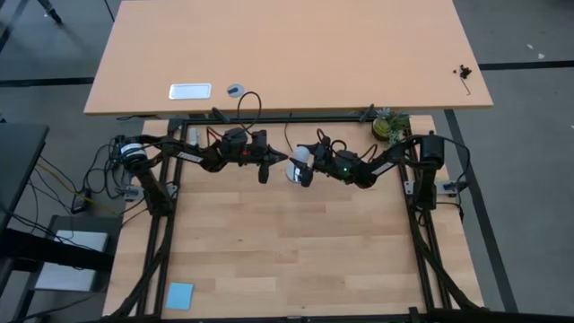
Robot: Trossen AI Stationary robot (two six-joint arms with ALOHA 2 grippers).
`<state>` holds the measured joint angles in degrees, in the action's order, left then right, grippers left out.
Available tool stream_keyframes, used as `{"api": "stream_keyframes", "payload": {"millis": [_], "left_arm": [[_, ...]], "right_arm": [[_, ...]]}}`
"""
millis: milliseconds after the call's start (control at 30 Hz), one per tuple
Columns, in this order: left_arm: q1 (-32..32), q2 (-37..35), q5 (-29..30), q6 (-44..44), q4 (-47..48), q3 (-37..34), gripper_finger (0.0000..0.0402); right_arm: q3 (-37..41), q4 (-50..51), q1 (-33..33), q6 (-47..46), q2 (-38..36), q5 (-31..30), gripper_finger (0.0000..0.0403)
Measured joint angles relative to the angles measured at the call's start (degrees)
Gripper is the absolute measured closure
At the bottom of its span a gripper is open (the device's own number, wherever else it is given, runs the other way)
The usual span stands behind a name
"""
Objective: Screw lightbulb
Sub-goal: Insert the lightbulb into the lamp
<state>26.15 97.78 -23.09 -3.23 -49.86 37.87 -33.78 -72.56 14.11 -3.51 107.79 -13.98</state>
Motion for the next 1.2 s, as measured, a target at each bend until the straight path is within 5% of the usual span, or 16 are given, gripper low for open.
{"api": "stream_keyframes", "payload": {"millis": [1200], "left_arm": [[0.00, -0.64, -0.02, 0.33, -1.65, 0.02, 0.0401]], "right_arm": [[0.00, 1.13, -0.22, -1.02, -0.09, -0.66, 0.0130]]}}
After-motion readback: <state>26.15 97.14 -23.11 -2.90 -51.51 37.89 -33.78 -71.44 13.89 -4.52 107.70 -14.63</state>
